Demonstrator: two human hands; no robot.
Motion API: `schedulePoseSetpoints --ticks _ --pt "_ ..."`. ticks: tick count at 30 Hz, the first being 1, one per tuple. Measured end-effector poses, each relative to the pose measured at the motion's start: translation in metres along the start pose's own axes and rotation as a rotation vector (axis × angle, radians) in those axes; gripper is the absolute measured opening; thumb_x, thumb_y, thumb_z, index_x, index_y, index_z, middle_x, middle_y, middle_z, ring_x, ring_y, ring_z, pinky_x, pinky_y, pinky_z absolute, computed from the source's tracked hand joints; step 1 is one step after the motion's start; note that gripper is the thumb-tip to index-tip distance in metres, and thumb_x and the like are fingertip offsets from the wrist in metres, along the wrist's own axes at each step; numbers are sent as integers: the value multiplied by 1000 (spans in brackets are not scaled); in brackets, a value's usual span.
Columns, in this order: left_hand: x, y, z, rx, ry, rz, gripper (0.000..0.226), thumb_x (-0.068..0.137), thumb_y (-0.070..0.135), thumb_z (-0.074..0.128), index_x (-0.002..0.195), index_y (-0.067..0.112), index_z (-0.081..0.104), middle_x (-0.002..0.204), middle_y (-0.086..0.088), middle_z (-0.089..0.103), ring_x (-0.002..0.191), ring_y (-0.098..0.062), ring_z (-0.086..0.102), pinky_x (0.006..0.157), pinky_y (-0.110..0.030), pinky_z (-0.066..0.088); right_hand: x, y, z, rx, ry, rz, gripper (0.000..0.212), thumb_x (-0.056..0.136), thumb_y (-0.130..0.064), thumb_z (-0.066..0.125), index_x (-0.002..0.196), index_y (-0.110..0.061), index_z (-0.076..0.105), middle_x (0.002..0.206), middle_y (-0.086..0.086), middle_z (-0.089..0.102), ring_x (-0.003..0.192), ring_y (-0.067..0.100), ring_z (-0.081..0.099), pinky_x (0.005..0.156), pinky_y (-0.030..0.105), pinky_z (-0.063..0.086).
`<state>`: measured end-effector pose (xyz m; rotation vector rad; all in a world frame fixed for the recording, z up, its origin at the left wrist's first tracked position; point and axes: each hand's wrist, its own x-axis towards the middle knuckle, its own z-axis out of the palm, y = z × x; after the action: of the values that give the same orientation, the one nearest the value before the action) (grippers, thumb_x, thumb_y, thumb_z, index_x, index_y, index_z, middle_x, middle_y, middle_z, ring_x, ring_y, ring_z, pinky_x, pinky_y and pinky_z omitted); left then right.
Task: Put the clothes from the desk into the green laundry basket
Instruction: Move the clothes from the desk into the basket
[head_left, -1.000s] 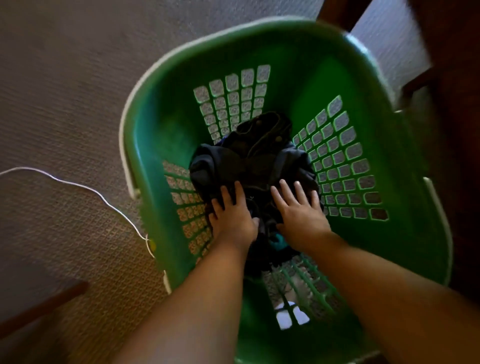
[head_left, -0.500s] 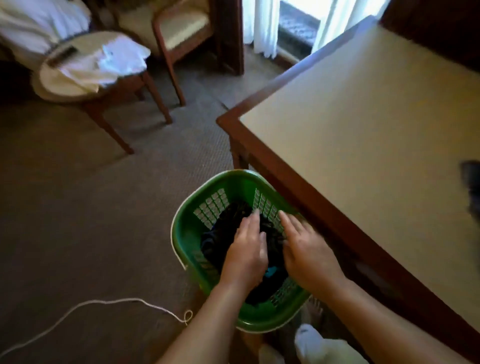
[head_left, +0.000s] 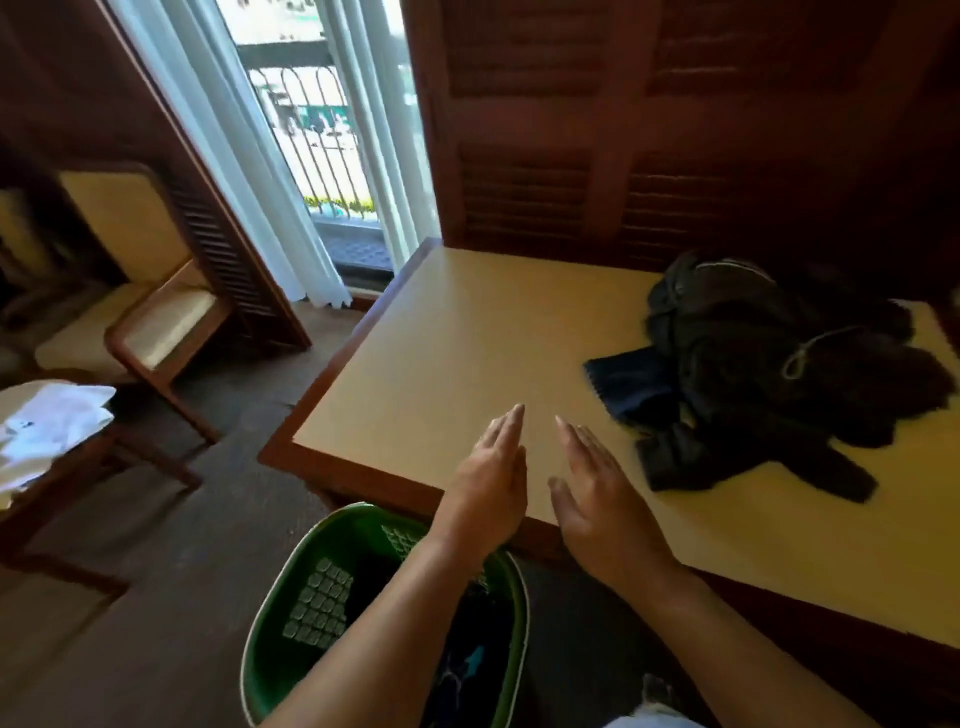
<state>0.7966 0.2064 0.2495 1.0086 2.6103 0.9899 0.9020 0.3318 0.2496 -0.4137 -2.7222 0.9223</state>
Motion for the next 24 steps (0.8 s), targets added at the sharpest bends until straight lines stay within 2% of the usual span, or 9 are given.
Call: schedulePoseSetpoints --ticks 3,10,12,14,17,18,20,22,24 --pt "30 42 20 7 -49 107 56 110 21 38 164 24 23 166 0 33 151 -17 36 118 -25 35 -9 30 -35 48 113 71 64 105 -33 42 161 -29 10 167 -6 18 152 4 9 122 32 22" --pt "89 135 78 24 -229 256 65 106 11 44 165 22 19 166 7 29 135 -12 50 95 -10 37 -20 108 -113 98 282 231 64 105 -38 43 161 -32 13 167 -9 17 154 7 8 123 36 24" --pt "110 155 99 10 -262 273 68 105 13 45 165 27 17 167 8 28 127 -10 55 96 -18 49 -18 132 -133 97 298 271 64 104 -39 44 161 -32 14 166 -8 19 154 8 10 123 37 25" --pt "130 176 116 0 -269 265 64 108 22 43 165 29 15 168 5 27 128 -14 57 101 -30 53 -13 156 -154 95 312 297 63 104 -39 45 160 -30 17 166 -7 21 154 9 12 123 37 26" --pt "158 199 138 44 -283 223 67 108 34 45 166 27 11 171 3 16 146 -22 40 107 -28 43 -2 191 -182 77 307 348 63 104 -40 45 160 -29 17 166 -5 22 154 11 14 121 34 28" --pt "167 205 145 73 -281 204 71 107 38 47 166 28 8 172 1 10 151 -25 33 111 -31 41 2 201 -191 77 298 365 63 105 -40 45 160 -29 17 166 -5 21 154 12 14 120 33 28" --pt "187 216 161 161 -286 148 82 103 50 51 164 33 -1 173 -2 -4 158 -31 15 121 -46 34 12 221 -209 79 272 380 63 105 -39 45 160 -29 17 166 -4 21 154 12 13 119 31 27" --pt "202 223 179 303 -334 96 98 95 61 57 161 40 -12 172 -3 -17 159 -34 -2 123 -61 23 20 239 -224 72 230 367 63 104 -39 46 160 -29 18 166 -4 21 153 10 12 121 32 26" --pt "211 226 196 392 -405 52 113 87 65 67 157 46 -20 171 -5 -18 158 -38 -4 120 -66 20 24 253 -235 62 173 343 64 104 -40 46 160 -29 18 166 -7 20 152 3 8 122 29 23"
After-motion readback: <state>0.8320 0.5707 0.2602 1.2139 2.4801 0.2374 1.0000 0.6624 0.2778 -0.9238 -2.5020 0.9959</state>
